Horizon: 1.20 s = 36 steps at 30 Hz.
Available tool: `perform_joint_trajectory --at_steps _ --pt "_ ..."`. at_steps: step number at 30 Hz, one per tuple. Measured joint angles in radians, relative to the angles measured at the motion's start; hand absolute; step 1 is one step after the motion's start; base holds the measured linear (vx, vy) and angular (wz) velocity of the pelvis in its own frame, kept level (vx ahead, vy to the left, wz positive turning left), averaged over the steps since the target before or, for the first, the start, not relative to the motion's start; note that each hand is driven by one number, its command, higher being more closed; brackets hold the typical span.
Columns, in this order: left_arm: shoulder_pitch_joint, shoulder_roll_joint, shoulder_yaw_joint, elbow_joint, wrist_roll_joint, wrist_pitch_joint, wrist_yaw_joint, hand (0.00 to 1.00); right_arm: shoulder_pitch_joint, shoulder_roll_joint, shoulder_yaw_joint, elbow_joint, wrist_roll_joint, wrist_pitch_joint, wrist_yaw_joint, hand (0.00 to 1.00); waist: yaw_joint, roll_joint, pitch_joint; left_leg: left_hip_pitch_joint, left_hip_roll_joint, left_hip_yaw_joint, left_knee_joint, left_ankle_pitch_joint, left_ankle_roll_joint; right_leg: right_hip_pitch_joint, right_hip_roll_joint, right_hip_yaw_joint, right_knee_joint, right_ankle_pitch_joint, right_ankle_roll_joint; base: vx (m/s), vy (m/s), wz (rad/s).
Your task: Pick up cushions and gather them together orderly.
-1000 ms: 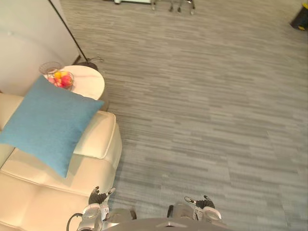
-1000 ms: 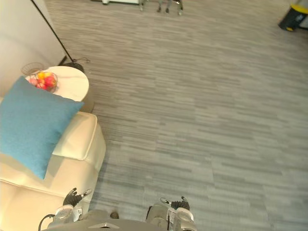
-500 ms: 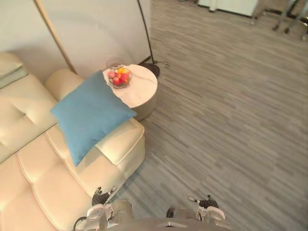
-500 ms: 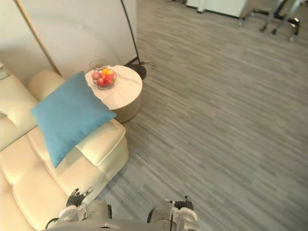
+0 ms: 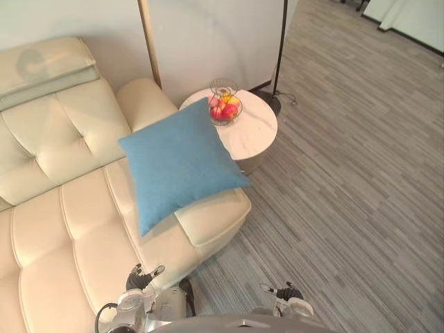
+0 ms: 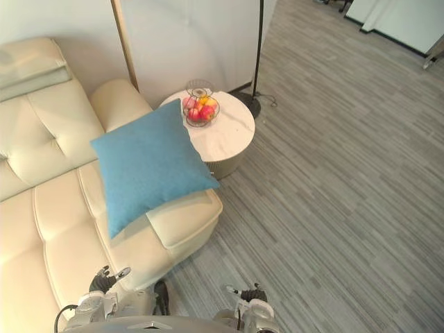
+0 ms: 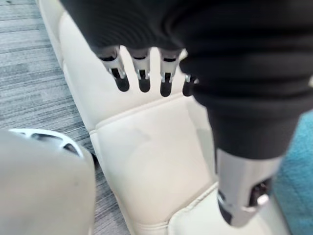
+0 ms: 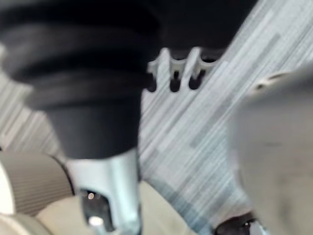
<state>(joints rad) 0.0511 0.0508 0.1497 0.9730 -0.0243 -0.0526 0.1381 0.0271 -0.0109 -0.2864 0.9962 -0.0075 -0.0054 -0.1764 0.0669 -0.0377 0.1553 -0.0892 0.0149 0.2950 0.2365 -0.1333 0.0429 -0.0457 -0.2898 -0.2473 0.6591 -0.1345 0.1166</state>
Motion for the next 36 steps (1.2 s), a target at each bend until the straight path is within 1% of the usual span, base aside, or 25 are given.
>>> perform_joint_trajectory --at_steps 1,2,3,4,5,6,7,8,9,10,11,12,13,15,16,20,21,23,24,26,29,30,33,34,36 --pt "0.006 0.011 -0.007 0.000 0.009 0.001 -0.001 0.00 0.004 0.000 0.010 -0.002 0.001 -0.001 0.002 0.00 -0.017 -0.005 -0.002 0.029 -0.011 -0.027 -0.015 -0.010 0.013 -0.048 0.005 0.045 0.113 -0.022 -0.006 0.13 0.036 0.66" --pt "0.009 0.011 -0.007 0.000 0.009 0.002 0.000 0.00 0.006 0.001 0.013 -0.005 0.001 -0.004 0.003 0.00 -0.019 -0.005 -0.003 0.046 -0.011 -0.048 -0.018 -0.014 0.012 -0.073 0.030 0.065 0.150 -0.056 -0.005 0.15 0.034 0.64" --pt "0.010 0.010 -0.007 -0.001 0.009 0.002 0.000 0.00 0.008 0.002 0.016 -0.006 0.002 -0.011 0.003 0.00 -0.020 -0.005 -0.003 0.060 -0.011 -0.062 -0.025 -0.015 0.012 -0.088 0.051 0.077 0.149 -0.084 -0.007 0.12 -0.017 0.59" --pt "0.012 0.007 -0.007 -0.001 0.009 0.001 0.000 0.00 0.008 0.001 0.032 -0.007 0.001 -0.017 0.002 0.00 -0.023 -0.004 -0.003 0.073 -0.010 -0.086 -0.034 -0.014 0.013 -0.104 0.086 0.087 0.106 -0.118 -0.014 0.12 -0.050 0.65" --pt "0.012 0.006 -0.007 0.000 0.009 0.001 0.000 0.00 0.007 -0.001 0.038 -0.007 0.001 -0.020 0.002 0.00 -0.028 -0.003 -0.003 0.076 -0.009 -0.108 -0.033 -0.012 0.014 -0.118 0.120 0.108 0.032 -0.134 -0.021 0.14 -0.094 0.67" --pt "0.012 0.005 -0.007 0.000 0.009 0.001 0.000 0.00 0.007 -0.001 0.038 -0.007 0.002 -0.021 0.002 0.00 -0.031 -0.002 -0.004 0.075 -0.007 -0.121 -0.032 -0.010 0.006 -0.127 0.143 0.130 -0.033 -0.137 -0.024 0.12 -0.104 0.64" --pt "0.013 0.005 -0.005 0.000 0.009 0.001 0.000 0.00 0.007 -0.001 0.038 -0.006 0.002 -0.021 0.002 0.00 -0.036 -0.001 -0.007 0.072 -0.005 -0.141 -0.030 -0.008 -0.010 -0.124 0.180 0.176 -0.168 -0.120 -0.034 0.14 -0.125 0.60" --pt "0.016 0.007 -0.003 0.001 0.010 0.001 0.000 0.00 0.010 0.002 0.035 -0.003 0.003 -0.020 0.002 0.00 -0.037 -0.012 -0.013 0.072 -0.018 -0.160 -0.028 -0.013 -0.023 -0.109 0.192 0.211 -0.318 -0.025 -0.070 0.13 -0.109 0.57" --pt "0.013 0.006 0.001 0.007 0.011 0.002 0.000 0.00 0.013 0.005 0.027 0.002 0.011 -0.021 0.006 0.00 -0.037 -0.026 -0.023 0.072 -0.025 -0.173 -0.029 -0.017 -0.030 -0.105 0.190 0.214 -0.343 0.026 -0.051 0.21 -0.182 0.50" --pt "0.015 -0.012 0.005 0.022 0.017 0.002 0.001 0.00 0.012 0.001 0.014 0.003 0.009 -0.019 0.005 0.00 -0.037 0.009 -0.038 0.077 -0.010 -0.190 -0.042 -0.007 -0.049 -0.080 0.202 0.197 -0.373 0.032 -0.058 0.21 -0.152 0.32" --pt "0.022 -0.022 0.006 0.023 0.019 0.002 0.001 0.00 0.017 -0.004 0.007 0.004 0.008 -0.017 0.006 0.00 -0.037 0.020 -0.054 0.084 -0.002 -0.191 -0.054 -0.007 -0.049 -0.076 0.212 0.195 -0.394 0.036 -0.060 0.26 -0.159 0.18" --pt "0.027 -0.046 0.016 0.025 0.019 0.001 0.005 0.00 0.020 -0.021 0.006 0.004 0.007 -0.016 0.004 0.00 -0.031 0.043 -0.064 0.102 0.012 -0.199 -0.093 0.004 -0.063 -0.050 0.227 0.179 -0.446 0.052 -0.066 0.19 -0.079 0.09" --pt "0.030 -0.056 0.018 0.031 0.019 0.001 0.006 0.00 0.022 -0.027 0.005 0.005 0.005 -0.015 0.003 0.00 -0.033 0.060 -0.074 0.116 0.018 -0.214 -0.123 0.014 -0.072 -0.029 0.239 0.170 -0.479 0.062 -0.070 0.20 -0.112 0.08" --pt "0.034 -0.063 0.026 0.032 0.018 0.001 0.008 0.00 0.030 -0.031 0.006 0.006 0.004 -0.012 0.002 0.00 -0.035 0.064 -0.077 0.147 0.033 -0.221 -0.169 0.026 -0.083 0.015 0.258 0.151 -0.533 0.075 -0.077 0.16 -0.109 0.15" --pt "0.035 -0.061 0.027 0.031 0.018 0.001 0.008 0.00 0.035 -0.033 0.005 0.006 0.004 -0.012 0.002 0.00 -0.035 0.057 -0.078 0.157 0.037 -0.230 -0.184 0.030 -0.086 0.031 0.265 0.145 -0.550 0.078 -0.079 0.11 -0.063 0.15" --pt "0.035 -0.041 0.031 0.029 0.009 0.002 0.010 0.00 0.034 -0.040 0.004 -0.004 0.001 -0.011 -0.002 0.00 -0.034 0.034 -0.087 0.174 0.037 -0.244 -0.206 0.037 -0.086 0.068 0.271 0.129 -0.610 0.098 -0.081 0.08 -0.017 0.13" --pt "0.034 -0.030 0.047 0.020 0.004 0.003 0.011 0.00 0.037 -0.040 -0.002 -0.049 0.001 -0.008 -0.005 0.00 -0.033 0.022 -0.085 0.176 0.035 -0.244 -0.206 0.038 -0.086 0.079 0.270 0.130 -0.629 0.109 -0.080 0.01 0.033 -0.01" --pt "0.037 -0.002 0.050 0.012 -0.011 0.003 0.013 0.00 0.042 -0.049 -0.002 -0.143 -0.003 -0.009 -0.007 0.00 -0.037 0.009 -0.089 0.173 0.029 -0.242 -0.206 0.039 -0.084 0.083 0.264 0.133 -0.648 0.121 -0.078 -0.01 0.046 -0.04" --pt "0.041 0.019 0.055 -0.012 -0.015 0.004 0.015 0.00 0.043 -0.070 -0.001 -0.218 -0.023 -0.011 -0.007 0.00 -0.040 0.006 -0.090 0.171 0.023 -0.242 -0.206 0.042 -0.079 0.082 0.259 0.133 -0.651 0.125 -0.074 -0.03 0.038 0.03" --pt "0.041 0.048 0.078 -0.066 -0.028 0.002 0.026 0.00 0.037 -0.128 -0.001 -0.323 -0.040 -0.017 -0.007 0.00 -0.039 0.004 -0.091 0.162 0.010 -0.246 -0.207 0.047 -0.071 0.077 0.252 0.134 -0.656 0.132 -0.068 -0.05 0.035 0.07" --pt "0.041 0.093 0.108 -0.108 -0.042 0.000 0.032 0.00 0.011 -0.201 -0.001 -0.412 -0.044 -0.025 -0.004 0.00 -0.039 0.003 -0.092 0.159 -0.003 -0.249 -0.214 0.056 -0.059 0.078 0.242 0.135 -0.671 0.147 -0.063 -0.07 0.043 0.02" --pt "0.041 0.109 0.116 -0.112 -0.047 0.000 0.032 0.00 -0.001 -0.224 0.000 -0.433 -0.062 -0.033 -0.003 0.00 -0.039 0.003 -0.092 0.159 -0.006 -0.249 -0.221 0.061 -0.056 0.078 0.239 0.137 -0.677 0.153 -0.061 -0.07 0.030 -0.01" --pt "0.041 0.129 0.123 -0.125 -0.054 0.000 0.032 0.00 -0.033 -0.260 0.014 -0.431 -0.069 -0.036 0.008 0.00 -0.040 -0.001 -0.094 0.154 -0.012 -0.256 -0.226 0.069 -0.052 0.076 0.235 0.134 -0.684 0.158 -0.060 -0.06 0.015 0.06" --pt "0.039 0.133 0.123 -0.138 -0.060 0.000 0.032 0.00 -0.052 -0.281 0.037 -0.431 -0.069 -0.036 0.021 0.00 -0.042 -0.001 -0.094 0.149 -0.017 -0.262 -0.229 0.075 -0.052 0.073 0.232 0.129 -0.687 0.161 -0.059 -0.06 0.007 0.12" --pt "0.023 0.137 0.121 -0.151 -0.065 0.000 0.035 0.00 -0.089 -0.307 0.082 -0.430 -0.068 -0.035 0.024 0.00 -0.041 -0.001 -0.095 0.135 -0.020 -0.266 -0.242 0.088 -0.052 0.057 0.230 0.127 -0.692 0.169 -0.059 -0.08 0.003 0.08"
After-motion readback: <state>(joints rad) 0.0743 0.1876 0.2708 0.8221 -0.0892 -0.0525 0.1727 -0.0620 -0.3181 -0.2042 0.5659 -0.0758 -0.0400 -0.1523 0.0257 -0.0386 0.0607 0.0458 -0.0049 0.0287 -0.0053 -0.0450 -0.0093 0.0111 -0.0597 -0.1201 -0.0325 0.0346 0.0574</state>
